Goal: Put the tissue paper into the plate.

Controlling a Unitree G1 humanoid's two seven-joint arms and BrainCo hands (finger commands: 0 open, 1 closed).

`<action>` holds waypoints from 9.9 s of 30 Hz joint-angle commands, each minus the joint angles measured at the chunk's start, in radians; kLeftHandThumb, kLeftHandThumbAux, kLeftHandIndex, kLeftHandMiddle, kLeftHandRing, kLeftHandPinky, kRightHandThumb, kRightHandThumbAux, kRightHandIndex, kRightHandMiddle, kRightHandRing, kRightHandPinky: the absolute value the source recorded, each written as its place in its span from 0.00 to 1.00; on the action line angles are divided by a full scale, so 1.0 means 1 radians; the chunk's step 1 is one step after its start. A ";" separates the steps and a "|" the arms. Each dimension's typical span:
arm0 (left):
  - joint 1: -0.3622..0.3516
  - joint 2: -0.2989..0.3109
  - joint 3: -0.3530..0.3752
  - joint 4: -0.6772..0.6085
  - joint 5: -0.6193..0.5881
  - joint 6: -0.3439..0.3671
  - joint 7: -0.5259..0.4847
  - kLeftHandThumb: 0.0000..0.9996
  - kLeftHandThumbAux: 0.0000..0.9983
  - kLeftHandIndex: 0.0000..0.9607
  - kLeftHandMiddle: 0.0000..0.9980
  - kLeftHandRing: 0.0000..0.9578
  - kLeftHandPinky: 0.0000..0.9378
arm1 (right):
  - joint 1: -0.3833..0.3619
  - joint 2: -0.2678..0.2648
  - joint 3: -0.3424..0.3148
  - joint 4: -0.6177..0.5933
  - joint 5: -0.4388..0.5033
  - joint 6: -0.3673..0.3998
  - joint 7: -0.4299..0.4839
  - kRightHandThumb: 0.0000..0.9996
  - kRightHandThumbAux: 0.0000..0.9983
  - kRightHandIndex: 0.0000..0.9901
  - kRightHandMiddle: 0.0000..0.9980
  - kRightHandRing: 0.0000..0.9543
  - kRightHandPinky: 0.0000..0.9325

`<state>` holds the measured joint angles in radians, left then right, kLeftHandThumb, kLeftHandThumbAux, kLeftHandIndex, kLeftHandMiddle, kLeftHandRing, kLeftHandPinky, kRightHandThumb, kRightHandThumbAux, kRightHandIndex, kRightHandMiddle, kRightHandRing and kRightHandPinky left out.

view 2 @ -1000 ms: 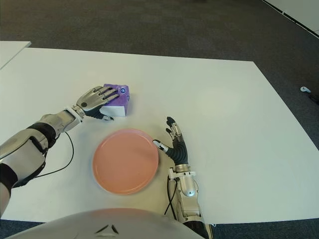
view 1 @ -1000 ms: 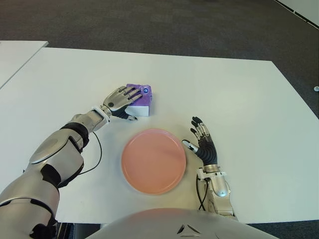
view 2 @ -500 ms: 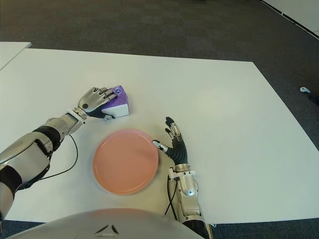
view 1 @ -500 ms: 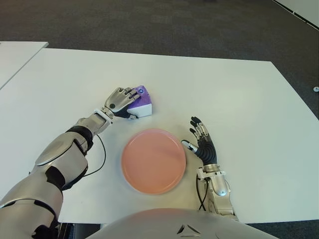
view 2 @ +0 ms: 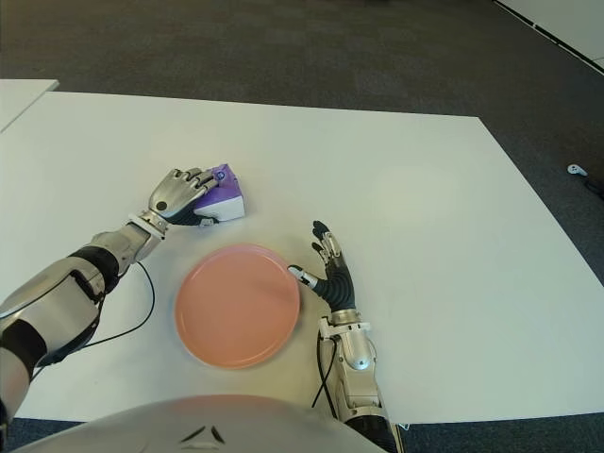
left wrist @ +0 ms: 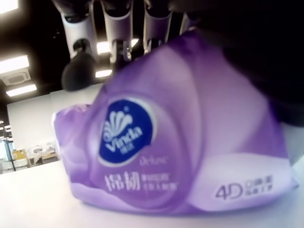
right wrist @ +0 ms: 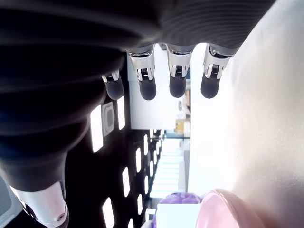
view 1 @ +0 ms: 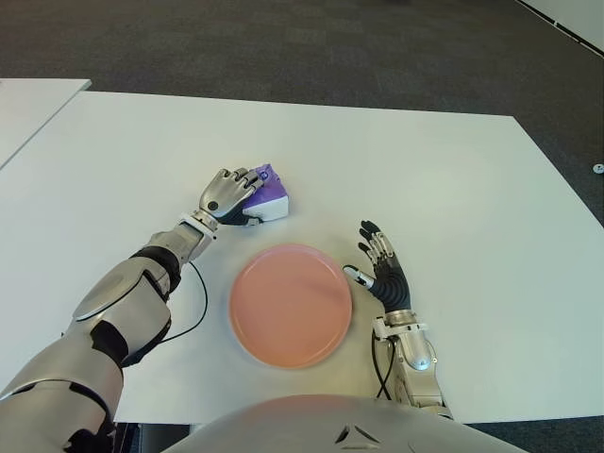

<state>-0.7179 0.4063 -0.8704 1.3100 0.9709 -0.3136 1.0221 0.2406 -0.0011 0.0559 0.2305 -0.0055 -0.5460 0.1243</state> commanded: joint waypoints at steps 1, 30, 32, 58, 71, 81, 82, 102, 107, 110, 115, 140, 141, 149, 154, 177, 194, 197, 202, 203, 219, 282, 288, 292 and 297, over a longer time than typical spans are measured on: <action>0.121 -0.041 -0.009 0.050 0.012 0.001 0.012 0.72 0.70 0.46 0.83 0.82 0.88 | 0.082 -0.010 -0.020 0.143 0.018 0.077 0.000 0.00 0.70 0.00 0.00 0.00 0.00; -0.039 0.009 0.211 -0.060 -0.118 -0.181 0.283 0.73 0.70 0.46 0.88 0.91 0.92 | 0.077 -0.005 -0.023 0.141 0.025 0.104 -0.004 0.00 0.72 0.00 0.00 0.00 0.00; -0.052 0.028 0.237 -0.083 -0.133 -0.211 0.274 0.73 0.70 0.46 0.88 0.91 0.92 | 0.074 -0.006 -0.023 0.149 0.027 0.092 0.001 0.00 0.73 0.00 0.00 0.00 0.00; 0.118 0.226 0.667 -0.957 -0.595 -0.380 -0.441 0.74 0.70 0.46 0.88 0.92 0.94 | 0.063 -0.005 -0.016 0.189 0.005 0.035 0.004 0.00 0.66 0.00 0.00 0.00 0.00; 0.377 0.186 0.757 -1.353 -0.660 -0.269 -0.689 0.75 0.70 0.46 0.88 0.92 0.94 | 0.061 -0.005 -0.014 0.202 -0.013 0.023 -0.020 0.00 0.62 0.00 0.00 0.00 0.00; 0.619 0.252 0.638 -1.390 -0.830 -0.426 -1.004 0.74 0.70 0.46 0.87 0.90 0.92 | 0.061 0.010 -0.017 0.171 0.001 0.115 -0.048 0.00 0.62 0.00 0.00 0.00 0.00; 0.611 0.272 0.630 -1.392 -0.841 -0.436 -1.050 0.74 0.70 0.46 0.86 0.90 0.92 | 0.054 0.007 -0.017 0.189 0.004 0.085 -0.041 0.00 0.62 0.00 0.00 0.00 0.00; 0.716 0.384 0.673 -1.471 -0.562 -0.488 -1.315 0.75 0.70 0.46 0.83 0.87 0.87 | 0.063 0.009 -0.006 0.127 -0.004 0.176 -0.059 0.00 0.61 0.00 0.00 0.00 0.00; 0.695 0.364 0.675 -1.452 -0.498 -0.524 -1.294 0.75 0.70 0.46 0.83 0.87 0.88 | 0.031 0.003 -0.012 0.202 0.007 0.107 -0.043 0.00 0.61 0.00 0.00 0.00 0.00; 0.689 0.348 0.679 -1.440 -0.471 -0.539 -1.280 0.75 0.70 0.46 0.83 0.87 0.88 | 0.037 0.004 -0.009 0.195 0.005 0.103 -0.045 0.00 0.61 0.00 0.00 0.00 0.00; 0.678 0.327 0.686 -1.422 -0.422 -0.567 -1.255 0.75 0.70 0.46 0.83 0.87 0.89 | 0.047 -0.001 -0.012 0.157 0.008 0.147 -0.046 0.00 0.62 0.00 0.00 0.00 0.00; 0.712 0.306 0.744 -1.465 -0.210 -0.659 -1.149 0.75 0.70 0.46 0.83 0.87 0.89 | 0.063 0.018 -0.003 0.094 0.010 0.230 -0.068 0.00 0.60 0.00 0.00 0.00 0.00; 0.719 0.295 0.744 -1.464 -0.202 -0.655 -1.138 0.75 0.70 0.46 0.82 0.87 0.88 | 0.064 0.018 -0.002 0.092 0.010 0.230 -0.068 0.00 0.60 0.00 0.00 0.00 0.00; 0.742 0.256 0.737 -1.443 -0.237 -0.642 -1.100 0.75 0.70 0.46 0.82 0.87 0.88 | 0.039 0.010 -0.007 0.159 0.016 0.147 -0.046 0.00 0.60 0.00 0.00 0.00 0.00; 0.750 0.233 0.748 -1.435 -0.247 -0.645 -1.072 0.75 0.70 0.46 0.82 0.86 0.87 | 0.025 -0.001 -0.011 0.214 0.026 0.085 -0.015 0.00 0.62 0.00 0.00 0.00 0.00; 0.728 0.326 0.682 -1.432 -0.110 -0.578 -1.188 0.04 0.42 0.03 0.04 0.03 0.02 | 0.040 0.011 -0.021 0.165 0.004 0.168 -0.044 0.00 0.65 0.00 0.00 0.00 0.00; 0.737 0.351 0.673 -1.443 -0.138 -0.513 -1.205 0.00 0.34 0.00 0.00 0.00 0.00 | 0.056 0.021 -0.013 0.130 0.007 0.185 -0.067 0.00 0.68 0.00 0.00 0.00 0.00; 0.738 0.352 0.672 -1.443 -0.146 -0.506 -1.206 0.00 0.34 0.00 0.00 0.00 0.00 | 0.057 0.022 -0.012 0.127 0.007 0.187 -0.067 0.00 0.68 0.00 0.00 0.00 0.00; 0.742 0.354 0.673 -1.442 -0.149 -0.494 -1.209 0.00 0.35 0.00 0.00 0.00 0.00 | 0.060 0.022 -0.009 0.114 0.007 0.201 -0.067 0.00 0.68 0.00 0.00 0.00 0.00; 0.743 0.354 0.673 -1.441 -0.147 -0.492 -1.208 0.00 0.35 0.00 0.00 0.00 0.00 | 0.061 0.022 -0.009 0.112 0.007 0.204 -0.067 0.00 0.68 0.00 0.00 0.00 0.00; 0.741 0.375 0.700 -1.478 -0.325 -0.437 -1.274 0.00 0.38 0.00 0.00 0.00 0.00 | 0.078 0.028 -0.001 0.078 0.004 0.226 -0.073 0.00 0.69 0.00 0.00 0.00 0.00; 0.764 -0.290 0.863 -0.940 -0.910 -0.084 -0.933 0.00 0.50 0.00 0.00 0.00 0.00 | 0.006 0.008 -0.023 0.246 0.018 0.067 0.008 0.00 0.71 0.00 0.00 0.00 0.00; 0.765 -0.306 0.834 -0.803 -0.840 -0.127 -0.897 0.00 0.46 0.00 0.00 0.00 0.00 | 0.018 0.014 -0.022 0.208 0.006 0.112 -0.015 0.00 0.71 0.00 0.00 0.00 0.00; 0.748 -0.292 0.833 -0.666 -0.831 -0.203 -0.914 0.00 0.44 0.00 0.00 0.00 0.00 | 0.032 0.022 -0.020 0.173 0.002 0.159 -0.040 0.00 0.70 0.00 0.00 0.00 0.00; 0.707 -0.278 0.821 -0.503 -0.801 -0.258 -0.906 0.00 0.43 0.00 0.00 0.00 0.00 | 0.049 0.033 -0.016 0.137 0.001 0.187 -0.063 0.00 0.69 0.00 0.00 0.00 0.00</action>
<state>-0.0462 0.1158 -0.0238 0.5744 0.1165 -0.5557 0.1095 0.1593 0.0176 0.0397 0.2820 -0.0005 -0.5016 0.0859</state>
